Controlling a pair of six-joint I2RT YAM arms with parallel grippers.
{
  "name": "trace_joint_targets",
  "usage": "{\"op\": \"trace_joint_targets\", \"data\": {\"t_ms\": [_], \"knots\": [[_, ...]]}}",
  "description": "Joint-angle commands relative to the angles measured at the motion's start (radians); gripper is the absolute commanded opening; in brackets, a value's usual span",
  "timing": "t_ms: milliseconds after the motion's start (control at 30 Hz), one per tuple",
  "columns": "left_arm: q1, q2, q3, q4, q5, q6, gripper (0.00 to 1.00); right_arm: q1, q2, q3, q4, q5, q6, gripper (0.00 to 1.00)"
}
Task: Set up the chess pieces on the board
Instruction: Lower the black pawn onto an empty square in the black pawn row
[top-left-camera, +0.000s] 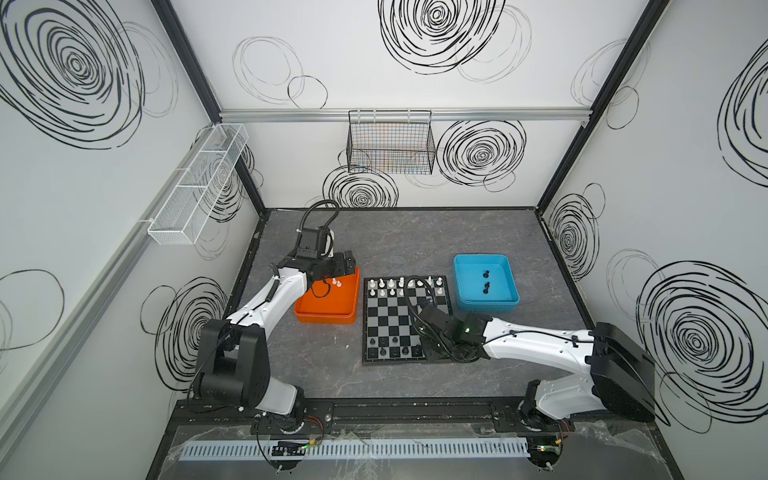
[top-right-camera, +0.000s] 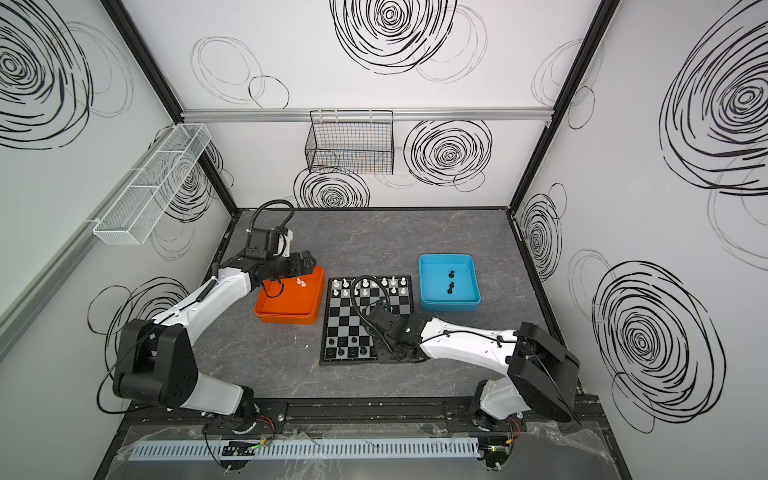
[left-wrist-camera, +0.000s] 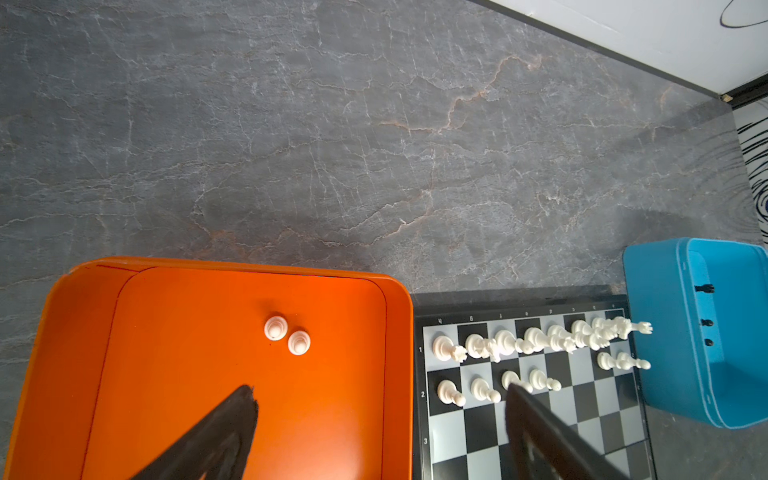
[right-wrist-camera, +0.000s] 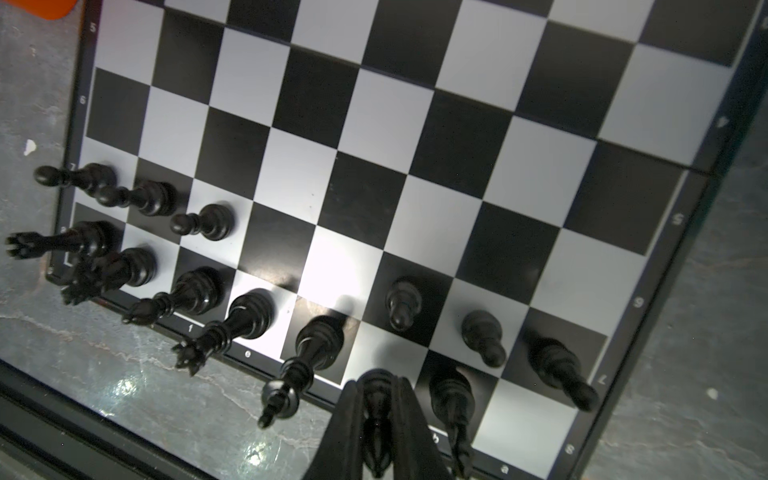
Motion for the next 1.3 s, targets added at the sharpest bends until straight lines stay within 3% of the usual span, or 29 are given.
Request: {"op": "trace_joint_targets", "data": {"t_ms": [0, 1267], "knots": [[-0.007, 0.006, -0.005, 0.02, -0.006, 0.007, 0.96, -0.004, 0.015, -0.011, 0.02, 0.007, 0.005, 0.15], [-0.02, 0.018, -0.002, 0.012, -0.016, 0.01, 0.96, -0.013, 0.034, -0.006, 0.026, -0.006, -0.009, 0.23]]}}
